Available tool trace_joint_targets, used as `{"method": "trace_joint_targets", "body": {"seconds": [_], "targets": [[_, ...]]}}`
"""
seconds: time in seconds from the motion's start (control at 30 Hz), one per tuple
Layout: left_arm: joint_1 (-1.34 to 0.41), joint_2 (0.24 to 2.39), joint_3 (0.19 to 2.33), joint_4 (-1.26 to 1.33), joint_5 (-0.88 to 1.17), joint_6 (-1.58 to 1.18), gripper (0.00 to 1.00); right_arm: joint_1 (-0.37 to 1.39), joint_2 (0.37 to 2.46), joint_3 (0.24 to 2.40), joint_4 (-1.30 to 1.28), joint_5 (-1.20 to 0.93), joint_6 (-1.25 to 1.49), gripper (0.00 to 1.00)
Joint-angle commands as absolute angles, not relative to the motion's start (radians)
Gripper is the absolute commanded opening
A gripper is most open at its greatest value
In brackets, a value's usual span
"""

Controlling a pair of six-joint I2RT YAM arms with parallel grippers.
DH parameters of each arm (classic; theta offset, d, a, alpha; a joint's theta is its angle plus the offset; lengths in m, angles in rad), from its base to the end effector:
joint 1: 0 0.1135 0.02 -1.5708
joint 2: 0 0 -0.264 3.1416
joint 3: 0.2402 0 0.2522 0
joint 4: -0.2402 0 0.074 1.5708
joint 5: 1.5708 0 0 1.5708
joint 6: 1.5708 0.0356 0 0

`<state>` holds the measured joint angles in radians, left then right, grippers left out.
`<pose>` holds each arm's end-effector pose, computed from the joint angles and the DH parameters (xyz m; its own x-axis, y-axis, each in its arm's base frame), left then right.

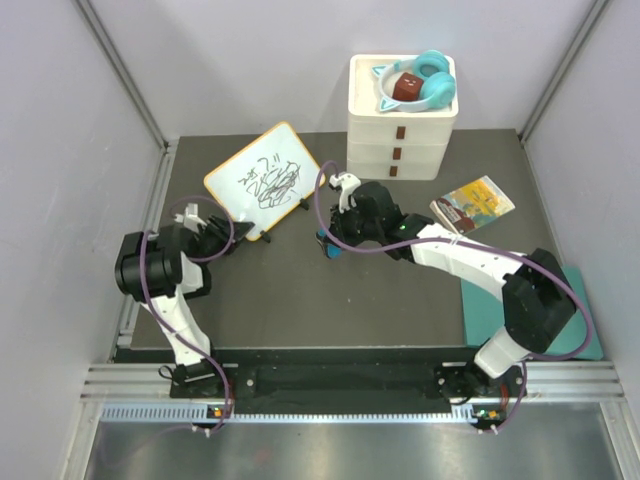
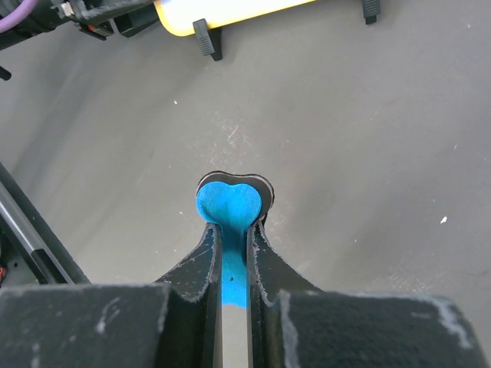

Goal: Erase the whiteboard

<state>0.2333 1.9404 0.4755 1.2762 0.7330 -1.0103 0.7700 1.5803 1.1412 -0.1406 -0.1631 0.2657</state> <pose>0.2970 0.0461 0.1036 -0.4931 -0.7642 -0.4159 0.0940 0.4284 -0.8987 0.2552 0.2555 0.2679 -0.5854 -0.2068 -0.7839 -0.6536 0.6924 0.3055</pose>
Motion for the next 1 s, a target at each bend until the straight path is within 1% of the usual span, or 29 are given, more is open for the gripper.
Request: {"method": "trace_joint_targets", "body": {"seconds": [0.0,0.17,0.33,0.53,0.7,0.77,0.87,0.97], "targets": [[0.216,1.921,0.503,1.213,0.709,-0.934,0.46,0.779,1.565,1.192,-0.091,-0.175,0.279,0.00],[0.212,1.925,0.517,1.178,0.713,-0.930,0.38,0.778,1.569,1.184,-0.066,-0.179,0.294,0.00],[0.201,1.898,0.508,1.106,0.689,-0.908,0.35,0.779,1.592,1.186,-0.037,-0.201,0.316,0.00],[0.187,1.881,0.518,1.051,0.677,-0.877,0.29,0.779,1.606,1.192,-0.020,-0.207,0.328,0.00],[0.187,1.852,0.499,1.003,0.654,-0.864,0.27,0.779,1.629,1.218,-0.014,-0.198,0.318,0.00],[0.189,1.842,0.505,0.932,0.631,-0.859,0.25,0.779,1.644,1.230,-0.006,-0.198,0.318,0.00],[0.184,1.844,0.505,0.919,0.640,-0.853,0.20,0.779,1.684,1.265,0.020,-0.195,0.313,0.00],[0.184,1.836,0.514,0.855,0.631,-0.838,0.18,0.778,1.723,1.299,0.034,-0.193,0.310,0.00]]}}
